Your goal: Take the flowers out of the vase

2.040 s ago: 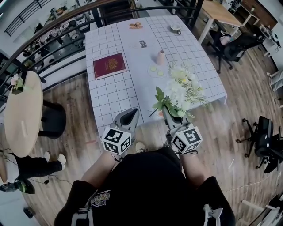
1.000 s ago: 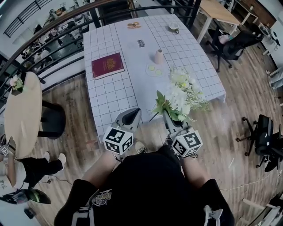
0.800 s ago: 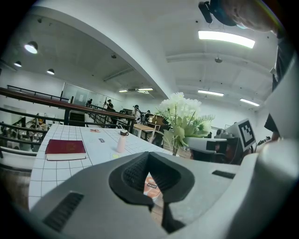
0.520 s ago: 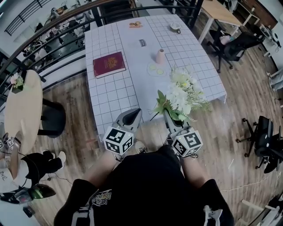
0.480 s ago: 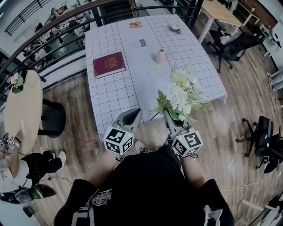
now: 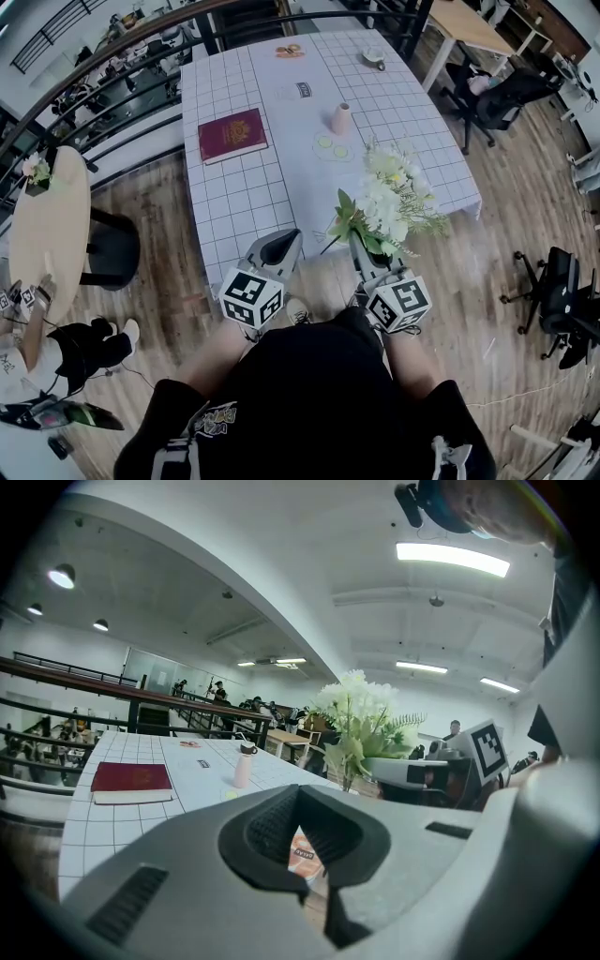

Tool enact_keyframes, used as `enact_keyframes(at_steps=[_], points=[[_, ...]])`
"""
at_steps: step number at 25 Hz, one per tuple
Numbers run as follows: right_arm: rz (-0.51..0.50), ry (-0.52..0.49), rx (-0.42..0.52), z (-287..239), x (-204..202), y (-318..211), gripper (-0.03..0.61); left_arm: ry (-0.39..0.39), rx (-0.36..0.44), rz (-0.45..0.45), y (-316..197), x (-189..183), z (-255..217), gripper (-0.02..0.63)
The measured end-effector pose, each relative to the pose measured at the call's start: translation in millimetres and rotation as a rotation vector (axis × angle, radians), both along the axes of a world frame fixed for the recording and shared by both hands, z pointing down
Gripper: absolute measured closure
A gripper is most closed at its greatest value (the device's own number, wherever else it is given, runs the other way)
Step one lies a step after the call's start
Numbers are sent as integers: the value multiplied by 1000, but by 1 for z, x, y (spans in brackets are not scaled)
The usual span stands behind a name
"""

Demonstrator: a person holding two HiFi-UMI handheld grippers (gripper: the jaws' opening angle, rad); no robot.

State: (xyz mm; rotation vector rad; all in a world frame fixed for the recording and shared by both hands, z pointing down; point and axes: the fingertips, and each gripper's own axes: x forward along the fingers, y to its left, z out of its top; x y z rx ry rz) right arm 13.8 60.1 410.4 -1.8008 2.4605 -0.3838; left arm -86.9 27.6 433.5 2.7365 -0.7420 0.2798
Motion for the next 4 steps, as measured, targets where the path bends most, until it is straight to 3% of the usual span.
enact_keyframes(at_steps=[4], points=[[4,1,4,-2,1,0,540,5,5,1,1,0,-2,606]])
